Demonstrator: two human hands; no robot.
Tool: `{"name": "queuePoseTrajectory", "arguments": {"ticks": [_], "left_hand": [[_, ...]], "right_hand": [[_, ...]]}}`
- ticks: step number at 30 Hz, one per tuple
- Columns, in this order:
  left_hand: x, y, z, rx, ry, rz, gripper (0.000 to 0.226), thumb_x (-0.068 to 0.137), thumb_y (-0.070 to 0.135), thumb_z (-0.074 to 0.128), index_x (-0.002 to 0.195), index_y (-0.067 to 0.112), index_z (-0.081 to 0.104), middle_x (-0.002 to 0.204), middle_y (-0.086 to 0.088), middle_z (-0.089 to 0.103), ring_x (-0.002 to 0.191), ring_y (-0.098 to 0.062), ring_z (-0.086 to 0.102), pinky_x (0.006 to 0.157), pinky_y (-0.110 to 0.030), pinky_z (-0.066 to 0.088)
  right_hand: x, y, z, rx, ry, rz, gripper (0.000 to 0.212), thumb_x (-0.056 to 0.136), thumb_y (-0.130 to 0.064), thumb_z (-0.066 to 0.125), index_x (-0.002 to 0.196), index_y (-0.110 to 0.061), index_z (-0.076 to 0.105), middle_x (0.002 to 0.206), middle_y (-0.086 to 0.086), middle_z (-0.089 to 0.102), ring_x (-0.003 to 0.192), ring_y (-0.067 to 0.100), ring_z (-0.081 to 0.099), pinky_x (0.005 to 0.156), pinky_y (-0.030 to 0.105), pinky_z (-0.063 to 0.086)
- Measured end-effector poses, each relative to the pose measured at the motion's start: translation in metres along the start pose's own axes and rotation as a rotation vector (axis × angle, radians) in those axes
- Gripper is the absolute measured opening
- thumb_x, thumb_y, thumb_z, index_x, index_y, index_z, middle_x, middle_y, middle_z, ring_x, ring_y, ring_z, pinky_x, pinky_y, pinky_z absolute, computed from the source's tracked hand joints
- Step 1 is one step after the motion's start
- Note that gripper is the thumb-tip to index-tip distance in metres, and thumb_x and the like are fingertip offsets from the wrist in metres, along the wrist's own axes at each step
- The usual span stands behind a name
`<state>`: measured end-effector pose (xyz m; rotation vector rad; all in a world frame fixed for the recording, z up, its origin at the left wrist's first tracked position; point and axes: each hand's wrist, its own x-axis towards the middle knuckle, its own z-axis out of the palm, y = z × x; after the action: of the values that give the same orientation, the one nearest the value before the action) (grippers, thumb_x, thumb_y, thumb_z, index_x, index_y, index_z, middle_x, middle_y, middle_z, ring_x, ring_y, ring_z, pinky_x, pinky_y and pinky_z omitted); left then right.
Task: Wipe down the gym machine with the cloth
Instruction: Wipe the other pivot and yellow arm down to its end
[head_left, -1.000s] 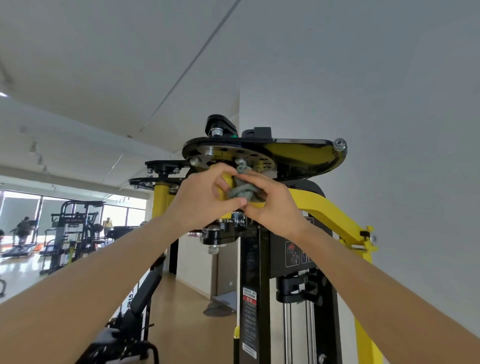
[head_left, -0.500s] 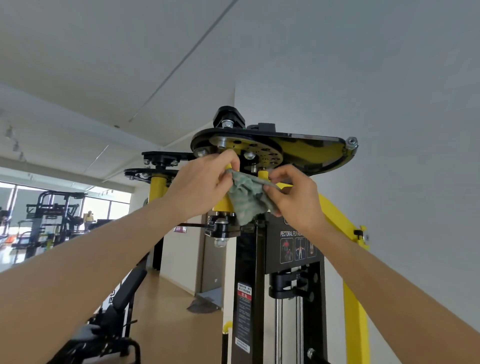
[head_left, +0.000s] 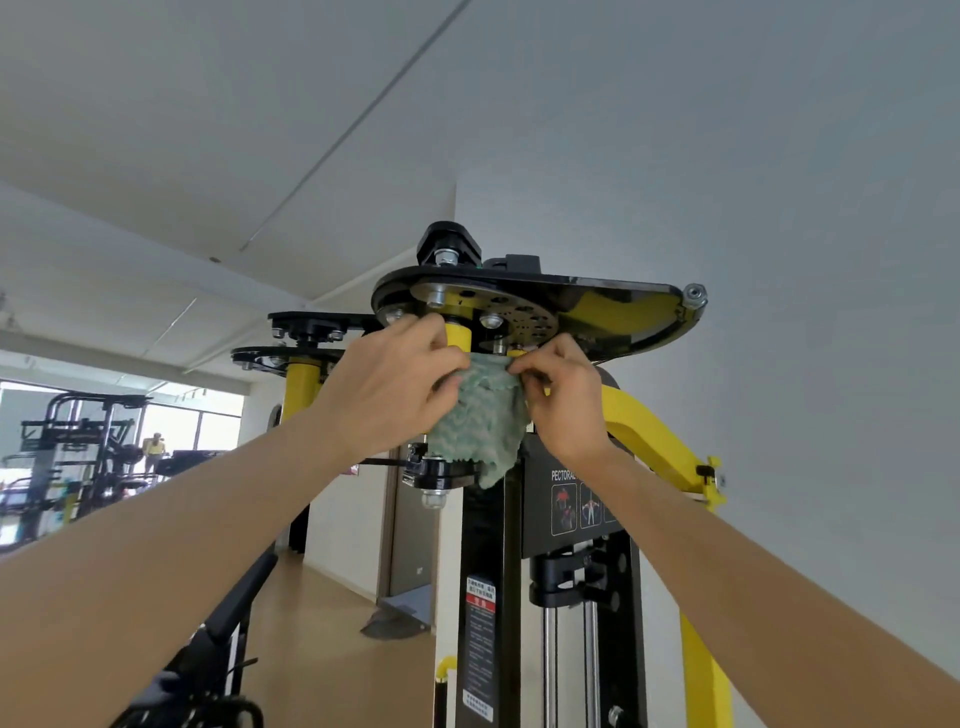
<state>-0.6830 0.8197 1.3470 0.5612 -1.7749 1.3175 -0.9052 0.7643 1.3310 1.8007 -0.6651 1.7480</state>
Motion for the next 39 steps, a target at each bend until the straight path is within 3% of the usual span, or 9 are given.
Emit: {"name": "queuePoseTrajectory", "arguments": {"ticks": [3, 7, 12, 15, 22, 30, 32, 35, 39], "left_hand": [[-0.002, 0.000, 0.001, 0.079, -0.029, 0.056, 0.041, 0.088, 0.049, 0.069, 0.107, 0.014, 0.076, 0.101, -0.005, 0.058, 0.090, -0.022, 0.052, 0.073, -0.036, 0.052], [0.003, -0.006, 0.000, 0.092, -0.089, 0.218, 0.044, 0.085, 0.043, 0.074, 0.114, 0.010, 0.073, 0.109, -0.005, 0.061, 0.099, -0.023, 0.051, 0.084, -0.040, 0.053], [-0.003, -0.022, 0.000, 0.046, -0.101, 0.349, 0.019, 0.093, 0.025, 0.069, 0.106, 0.013, 0.077, 0.108, -0.006, 0.064, 0.095, -0.025, 0.058, 0.078, -0.040, 0.056], [-0.014, -0.030, 0.003, -0.059, -0.039, 0.217, 0.028, 0.096, 0.029, 0.060, 0.103, 0.010, 0.079, 0.107, -0.007, 0.069, 0.093, -0.027, 0.063, 0.072, -0.045, 0.059], [-0.011, -0.023, 0.010, -0.089, -0.028, 0.165, 0.046, 0.085, 0.052, 0.071, 0.101, 0.010, 0.080, 0.112, -0.004, 0.074, 0.100, -0.022, 0.060, 0.088, -0.036, 0.055], [0.046, 0.023, 0.022, 0.236, -0.403, 0.182, 0.034, 0.089, 0.047, 0.070, 0.107, 0.018, 0.071, 0.105, 0.003, 0.066, 0.114, -0.017, 0.046, 0.080, -0.032, 0.053], [0.052, 0.026, 0.026, 0.275, -0.428, 0.196, 0.036, 0.088, 0.048, 0.071, 0.109, 0.019, 0.071, 0.109, 0.003, 0.066, 0.111, -0.017, 0.047, 0.071, -0.029, 0.045], [0.056, 0.026, 0.034, 0.335, -0.463, 0.217, 0.043, 0.091, 0.053, 0.065, 0.121, 0.022, 0.069, 0.125, 0.003, 0.066, 0.111, -0.017, 0.048, 0.077, -0.029, 0.048], [0.059, 0.037, 0.049, 0.443, -0.432, 0.345, 0.037, 0.089, 0.060, 0.064, 0.102, 0.026, 0.074, 0.102, 0.008, 0.066, 0.100, -0.017, 0.052, 0.073, -0.027, 0.038]], "right_hand": [[-0.008, -0.008, 0.006, -0.003, 0.012, 0.059, 0.015, 0.086, -0.013, 0.065, 0.095, -0.009, 0.076, 0.094, 0.000, 0.062, 0.094, 0.017, 0.052, 0.083, 0.035, 0.047], [-0.024, -0.023, 0.007, -0.274, -0.031, -0.037, 0.052, 0.086, -0.049, 0.063, 0.127, -0.017, 0.068, 0.123, -0.007, 0.065, 0.109, 0.021, 0.041, 0.088, 0.040, 0.037], [-0.036, -0.020, 0.021, -0.058, -0.074, -0.160, 0.053, 0.088, -0.021, 0.076, 0.138, -0.012, 0.059, 0.146, 0.007, 0.053, 0.125, 0.027, 0.051, 0.103, 0.046, 0.043], [-0.037, -0.016, 0.021, -0.060, -0.074, -0.167, 0.056, 0.091, -0.031, 0.073, 0.143, -0.019, 0.056, 0.151, 0.001, 0.050, 0.126, 0.022, 0.049, 0.103, 0.048, 0.041], [-0.032, 0.008, 0.011, -0.168, -0.140, -0.182, 0.069, 0.085, -0.041, 0.076, 0.147, -0.021, 0.052, 0.153, 0.003, 0.048, 0.123, 0.024, 0.048, 0.105, 0.049, 0.042], [-0.027, 0.040, -0.004, -0.278, -0.132, -0.001, 0.072, 0.077, -0.044, 0.081, 0.140, -0.016, 0.059, 0.141, 0.006, 0.061, 0.114, 0.030, 0.056, 0.104, 0.040, 0.045], [-0.022, 0.047, -0.012, -0.245, -0.186, 0.010, 0.072, 0.077, -0.047, 0.079, 0.140, -0.016, 0.059, 0.140, 0.005, 0.061, 0.115, 0.028, 0.055, 0.105, 0.038, 0.046], [-0.016, 0.066, -0.021, -0.255, -0.243, -0.050, 0.069, 0.078, -0.044, 0.080, 0.139, -0.016, 0.061, 0.140, 0.003, 0.062, 0.114, 0.024, 0.056, 0.104, 0.043, 0.048], [-0.012, 0.091, -0.027, -0.268, -0.263, -0.109, 0.069, 0.076, -0.041, 0.083, 0.137, -0.014, 0.062, 0.136, 0.003, 0.065, 0.115, 0.026, 0.058, 0.103, 0.046, 0.048]]}}
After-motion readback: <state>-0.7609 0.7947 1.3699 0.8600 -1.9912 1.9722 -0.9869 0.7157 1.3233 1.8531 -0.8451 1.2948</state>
